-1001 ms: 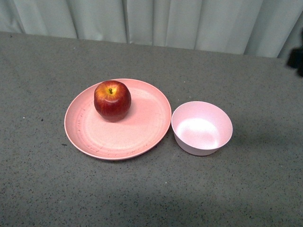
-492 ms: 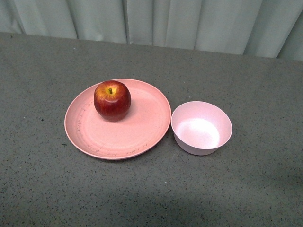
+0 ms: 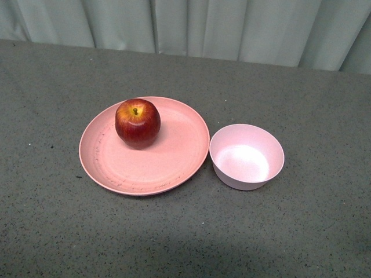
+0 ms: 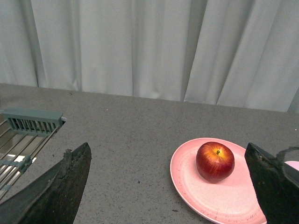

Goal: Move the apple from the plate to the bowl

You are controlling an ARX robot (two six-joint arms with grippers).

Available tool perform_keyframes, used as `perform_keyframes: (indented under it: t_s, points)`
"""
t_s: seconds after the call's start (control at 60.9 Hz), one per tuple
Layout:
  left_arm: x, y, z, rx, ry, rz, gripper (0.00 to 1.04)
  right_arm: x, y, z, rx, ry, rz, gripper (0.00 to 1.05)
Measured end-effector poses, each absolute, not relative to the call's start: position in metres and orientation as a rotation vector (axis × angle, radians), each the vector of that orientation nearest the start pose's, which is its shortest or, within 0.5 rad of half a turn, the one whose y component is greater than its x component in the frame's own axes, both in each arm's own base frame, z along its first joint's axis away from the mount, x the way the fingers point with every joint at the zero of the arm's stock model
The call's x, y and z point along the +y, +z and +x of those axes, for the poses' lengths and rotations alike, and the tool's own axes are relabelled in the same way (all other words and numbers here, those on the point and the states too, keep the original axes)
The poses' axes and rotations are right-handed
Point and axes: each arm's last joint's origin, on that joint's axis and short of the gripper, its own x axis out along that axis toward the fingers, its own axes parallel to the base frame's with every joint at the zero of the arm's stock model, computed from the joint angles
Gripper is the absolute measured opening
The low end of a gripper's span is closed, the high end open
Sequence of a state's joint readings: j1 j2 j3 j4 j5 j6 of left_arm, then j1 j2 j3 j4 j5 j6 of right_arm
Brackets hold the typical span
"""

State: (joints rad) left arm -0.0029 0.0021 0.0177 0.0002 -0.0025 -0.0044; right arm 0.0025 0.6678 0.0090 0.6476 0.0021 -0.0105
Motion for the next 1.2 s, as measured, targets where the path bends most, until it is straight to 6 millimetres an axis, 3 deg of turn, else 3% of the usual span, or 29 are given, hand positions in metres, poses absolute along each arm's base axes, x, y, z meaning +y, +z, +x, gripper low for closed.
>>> perform_keyframes:
  t_s: [1.198]
  points:
    - [0.0,0.169,0.097,-0.016,0.0,-0.004,0.98,0.0,0.164,0.102,0.023,0.003,-0.011,0.01]
